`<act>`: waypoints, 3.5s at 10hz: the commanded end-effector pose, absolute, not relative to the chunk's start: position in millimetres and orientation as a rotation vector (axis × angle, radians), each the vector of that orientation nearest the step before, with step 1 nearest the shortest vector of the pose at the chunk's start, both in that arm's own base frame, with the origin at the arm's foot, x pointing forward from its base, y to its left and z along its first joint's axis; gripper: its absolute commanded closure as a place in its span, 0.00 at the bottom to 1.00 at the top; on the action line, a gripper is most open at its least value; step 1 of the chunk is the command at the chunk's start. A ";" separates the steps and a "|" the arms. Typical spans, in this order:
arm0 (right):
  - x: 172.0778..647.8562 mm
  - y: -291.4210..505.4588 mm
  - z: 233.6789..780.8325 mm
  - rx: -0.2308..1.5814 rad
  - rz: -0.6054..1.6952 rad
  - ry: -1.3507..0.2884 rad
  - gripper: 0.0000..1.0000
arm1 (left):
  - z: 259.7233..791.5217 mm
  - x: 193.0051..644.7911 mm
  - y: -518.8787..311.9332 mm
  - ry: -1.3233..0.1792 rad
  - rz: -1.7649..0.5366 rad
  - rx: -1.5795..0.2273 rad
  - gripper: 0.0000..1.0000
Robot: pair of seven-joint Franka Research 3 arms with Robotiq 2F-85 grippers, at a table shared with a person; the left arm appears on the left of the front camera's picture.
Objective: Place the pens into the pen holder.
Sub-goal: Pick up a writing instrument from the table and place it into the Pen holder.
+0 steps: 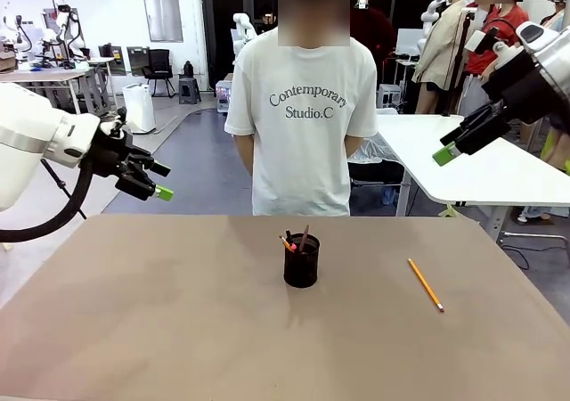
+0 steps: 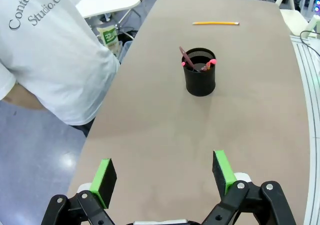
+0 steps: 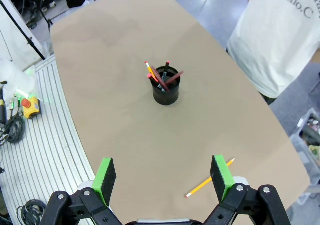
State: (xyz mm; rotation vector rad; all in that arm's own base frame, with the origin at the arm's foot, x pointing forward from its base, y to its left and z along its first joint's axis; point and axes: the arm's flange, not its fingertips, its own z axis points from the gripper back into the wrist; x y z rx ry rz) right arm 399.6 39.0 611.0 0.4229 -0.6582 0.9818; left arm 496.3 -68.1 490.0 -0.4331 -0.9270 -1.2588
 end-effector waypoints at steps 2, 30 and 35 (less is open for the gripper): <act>400.2 39.0 612.2 0.441 0.993 -0.673 0.00 | 492.4 496.6 -65.2 -0.925 -1.263 -0.446 0.00; 512.6 59.9 527.2 0.306 0.592 0.007 0.00 | 492.4 496.6 -65.2 -0.925 -1.263 -0.446 0.00; 512.2 86.6 502.0 0.202 0.424 0.045 0.00 | 492.4 496.6 -65.2 -0.925 -1.263 -0.446 0.00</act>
